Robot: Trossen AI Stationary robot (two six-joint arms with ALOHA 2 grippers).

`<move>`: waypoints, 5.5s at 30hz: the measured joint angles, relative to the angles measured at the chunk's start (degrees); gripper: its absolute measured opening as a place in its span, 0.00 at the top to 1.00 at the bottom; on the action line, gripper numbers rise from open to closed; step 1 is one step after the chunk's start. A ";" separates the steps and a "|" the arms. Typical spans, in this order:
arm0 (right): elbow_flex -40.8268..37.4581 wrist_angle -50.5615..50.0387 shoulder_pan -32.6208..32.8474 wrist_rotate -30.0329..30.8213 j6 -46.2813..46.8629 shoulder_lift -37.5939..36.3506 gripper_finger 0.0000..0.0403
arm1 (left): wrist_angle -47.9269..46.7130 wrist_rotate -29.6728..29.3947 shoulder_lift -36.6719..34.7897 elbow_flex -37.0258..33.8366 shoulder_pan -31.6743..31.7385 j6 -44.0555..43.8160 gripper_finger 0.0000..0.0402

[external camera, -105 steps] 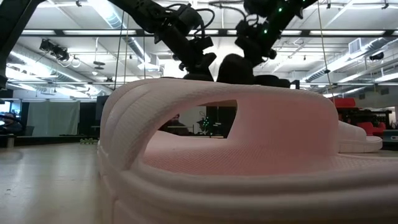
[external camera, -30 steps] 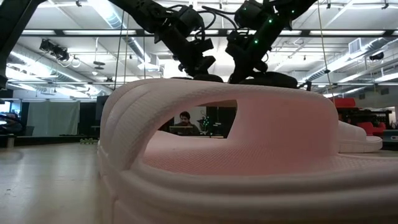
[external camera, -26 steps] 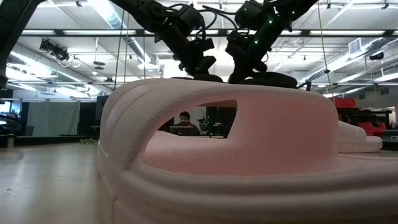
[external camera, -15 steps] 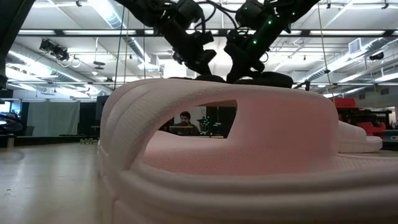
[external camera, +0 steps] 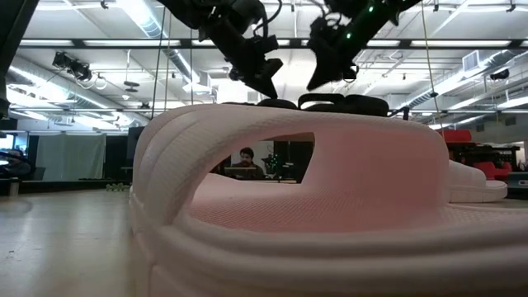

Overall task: Pick and place slides into the shelf
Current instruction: Put the black slide on the shelf, then put the pink slide under the shelf

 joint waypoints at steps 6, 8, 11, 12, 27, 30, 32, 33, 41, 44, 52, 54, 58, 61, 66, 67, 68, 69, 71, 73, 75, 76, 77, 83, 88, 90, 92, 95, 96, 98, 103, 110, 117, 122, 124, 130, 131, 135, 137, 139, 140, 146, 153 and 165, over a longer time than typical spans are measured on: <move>0.22 -8.75 1.59 4.77 0.44 -5.65 1.00 | 0.74 0.04 -0.62 0.11 -0.84 -0.34 1.00; 0.24 -14.59 1.49 8.53 2.23 -6.65 1.00 | 1.70 0.08 -0.94 0.11 -1.63 -0.34 1.00; 0.22 -22.45 0.79 11.50 4.46 -6.90 1.00 | 6.85 0.85 -1.13 0.11 -3.02 -0.26 1.00; 0.22 -22.97 0.63 11.49 4.92 -6.74 1.00 | 8.92 1.53 -1.14 0.11 -3.31 -0.26 1.00; 0.22 -27.06 -3.54 8.78 6.20 -3.29 1.00 | 19.49 20.42 1.23 0.10 6.09 -10.96 1.00; 0.22 -28.12 -3.76 8.59 6.24 -4.02 1.00 | 23.82 24.74 2.46 0.17 7.43 -12.82 1.00; 0.24 -28.04 -3.76 8.06 6.22 -3.99 1.00 | 27.53 27.76 3.85 0.24 7.48 -13.97 1.00; 0.24 -28.10 -3.76 8.01 6.20 -3.78 1.00 | 29.15 28.47 4.66 0.22 7.37 -14.30 1.00; 0.24 -28.19 -4.17 8.02 5.09 -3.62 1.00 | 40.24 28.79 10.99 0.17 7.41 -19.60 1.00; 0.24 -28.17 -4.13 8.00 4.70 -3.62 1.00 | 39.98 28.78 12.11 1.86 7.38 -19.91 1.00; 0.24 -28.21 -4.13 7.99 5.26 -3.62 1.00 | 26.73 28.51 17.55 10.38 5.54 -16.21 1.00; -0.16 -28.02 -4.13 8.00 6.44 -3.64 1.00 | 25.88 28.37 18.72 12.02 5.18 -14.97 1.00; -3.77 -27.73 -4.61 7.40 7.50 -3.66 1.00 | 25.60 28.35 20.39 13.58 5.39 -17.53 1.00; -7.43 -25.93 -4.95 6.10 8.20 -3.95 1.00 | 23.36 28.24 20.33 13.70 6.23 -18.99 1.00; -9.92 -23.46 -5.05 6.10 8.28 -4.17 1.00 | 20.47 27.87 20.14 13.77 7.19 -19.56 1.00; -9.73 -23.54 -5.05 5.87 8.24 -4.12 1.00 | 19.76 26.95 20.11 13.76 7.26 -19.55 1.00; -9.31 -23.88 -5.01 5.60 8.21 -4.00 1.00 | 19.16 25.93 20.09 13.77 7.26 -19.55 1.00; -8.91 -24.01 -4.79 5.30 8.19 -3.89 1.00 | 18.51 25.18 20.08 13.79 7.30 -19.55 1.00; -8.20 -24.23 -4.43 5.12 8.16 -4.30 1.00 | 16.84 24.85 20.06 13.79 7.54 -19.69 1.00; -7.72 -24.13 -4.32 4.71 8.13 -4.80 1.00 | 15.65 24.62 20.06 13.77 7.71 -19.86 1.00; -7.73 -24.33 -4.28 4.18 8.16 -5.32 1.00 | 15.09 24.47 20.06 13.77 7.70 -19.82 1.00; -7.74 -24.47 -4.28 3.92 8.31 -5.43 1.00 | 14.87 24.30 20.07 13.77 7.65 -19.82 1.00; -7.74 -24.48 -4.28 3.56 8.53 -5.46 1.00 | 14.80 24.16 20.09 13.77 7.54 -19.80 1.00; -7.74 -24.32 -4.02 1.18 8.55 -5.52 1.00 | 13.66 23.79 20.12 13.68 7.42 -20.87 1.00; -7.86 -21.92 -2.99 1.68 7.08 -5.58 1.00 | 12.25 23.74 20.06 13.68 7.65 -21.28 1.00; -7.98 -20.27 -2.24 1.56 6.67 -5.95 1.00 | 12.14 23.57 20.06 13.68 7.67 -21.28 1.00; -8.00 -18.79 -1.01 0.66 6.42 -6.79 1.00 | 12.12 23.35 20.06 13.68 7.75 -21.28 1.00; -8.00 -18.23 0.83 0.64 6.22 -9.03 1.00 | 11.98 23.28 20.06 13.68 7.82 -21.30 1.00; -8.00 -18.12 1.36 0.94 6.23 -9.91 1.00 | 11.98 23.29 20.06 13.68 7.85 -21.30 1.00; -8.00 -17.54 2.20 1.52 6.12 -11.82 1.00 | 11.96 23.28 20.06 13.68 7.85 -21.30 1.00; -7.89 -6.51 1.63 1.57 2.24 -16.16 1.00 | 12.24 23.28 20.06 13.66 7.77 -21.39 1.00; -7.72 3.60 -4.60 -2.30 -0.84 -13.19 1.00 | 12.77 22.46 20.11 13.62 6.60 -21.22 1.00; -7.74 3.74 -11.84 -7.44 0.29 -3.12 1.00 | 12.79 22.57 20.11 13.62 6.58 -21.59 1.00; -7.26 5.14 -15.05 -9.64 0.67 3.54 1.00 | 13.04 22.83 20.17 13.62 6.99 -22.61 1.00; -7.17 5.37 -16.00 -12.03 0.68 5.73 1.00 | 13.01 22.82 20.19 13.62 6.97 -22.43 1.00; -7.07 5.82 -16.23 -13.50 0.57 7.55 1.00 | 12.65 23.06 20.17 13.62 6.97 -21.22 1.00; -7.23 5.65 -16.19 -13.39 0.55 6.92 1.00 | 12.53 23.14 20.17 13.62 7.02 -21.22 1.00; -7.56 3.52 -15.45 -11.60 0.47 4.10 1.00 | 12.51 23.64 20.17 13.62 7.17 -21.25 1.00; -7.48 1.38 -15.45 -11.28 0.43 3.70 1.00 | 12.93 23.71 19.92 13.62 7.04 -21.69 1.00; -7.34 -0.16 -14.98 -11.00 0.39 3.89 1.00 | 13.08 23.71 19.22 13.53 6.98 -21.96 1.00; -7.34 -0.48 -14.79 -10.53 0.31 3.90 1.00 | 12.74 23.70 18.54 13.36 6.83 -22.01 1.00; -7.92 2.96 -11.70 -9.38 1.06 1.28 1.00 | 6.62 22.76 12.28 12.85 6.92 -22.43 1.00; -8.07 1.75 -9.88 -5.20 0.98 -5.10 1.00 | -1.64 22.58 1.50 13.11 6.31 -19.41 1.00; -7.95 -11.66 3.52 -5.72 0.60 -20.49 1.00 | -24.59 22.90 -9.01 13.27 -4.87 -13.27 0.99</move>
